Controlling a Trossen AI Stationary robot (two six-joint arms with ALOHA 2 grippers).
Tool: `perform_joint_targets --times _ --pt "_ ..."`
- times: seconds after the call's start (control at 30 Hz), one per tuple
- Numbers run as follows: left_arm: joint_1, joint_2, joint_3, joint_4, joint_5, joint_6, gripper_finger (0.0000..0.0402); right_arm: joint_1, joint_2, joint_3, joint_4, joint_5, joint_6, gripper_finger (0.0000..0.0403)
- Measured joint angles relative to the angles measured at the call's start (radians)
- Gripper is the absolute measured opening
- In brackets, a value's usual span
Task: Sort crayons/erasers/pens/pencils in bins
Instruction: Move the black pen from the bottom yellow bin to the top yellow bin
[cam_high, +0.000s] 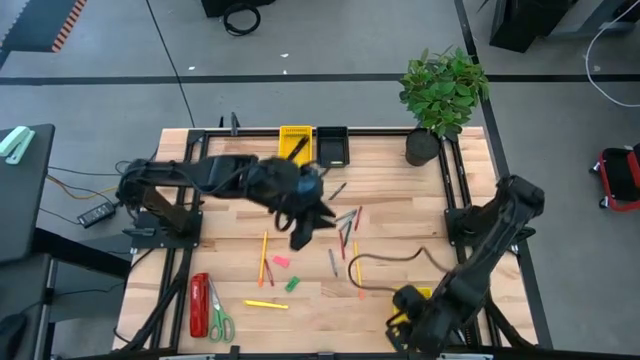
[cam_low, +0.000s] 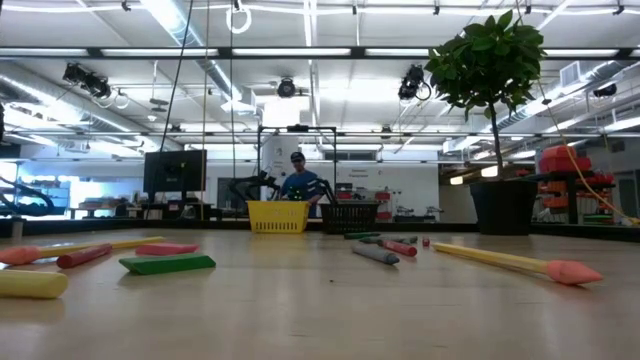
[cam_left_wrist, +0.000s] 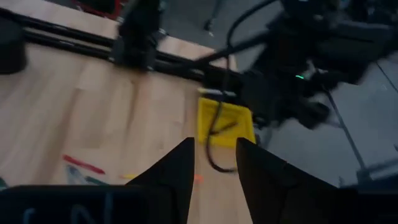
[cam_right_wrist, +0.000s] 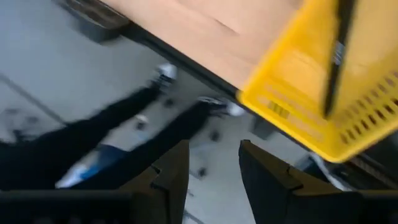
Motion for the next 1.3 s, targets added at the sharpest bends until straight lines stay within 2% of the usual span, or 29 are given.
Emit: perform_joint_targets --times 0.13,0.3,0.47,0.73,1.0,1.3 --pt "-0.064 -0.019 0.0 -0.013 -0.002 -0.023 0.0119 0.004 0.061 0.0 -0.045 -0.118 -0.033 0.0145" --pt "-0.129 -0.041 0.0 -0.008 -0.017 -0.056 0.0113 0.003 0.07 0.0 -0.154 -0.082 -0.093 0.0145" --pt "-0.149 -0.041 0.0 0.054 -0.085 -0.088 0.0113 0.0 0.07 0.0 -0.183 -0.058 -0.196 0.0145" --pt "-0.112 -0.031 0.0 0.299 -0.11 -0.207 0.0108 0.0 0.074 -0.167 -0.028 -0.033 -0.185 0.0145" --pt "-0.116 -0.033 0.0 0.305 -0.109 -0.269 0.0099 0.0 0.074 -0.333 0.146 -0.029 -0.154 0.0145" --pt "-0.116 -0.033 0.0 0.305 -0.109 -0.319 0.0086 0.0 0.074 -0.409 0.229 0.033 -0.157 0.0145"
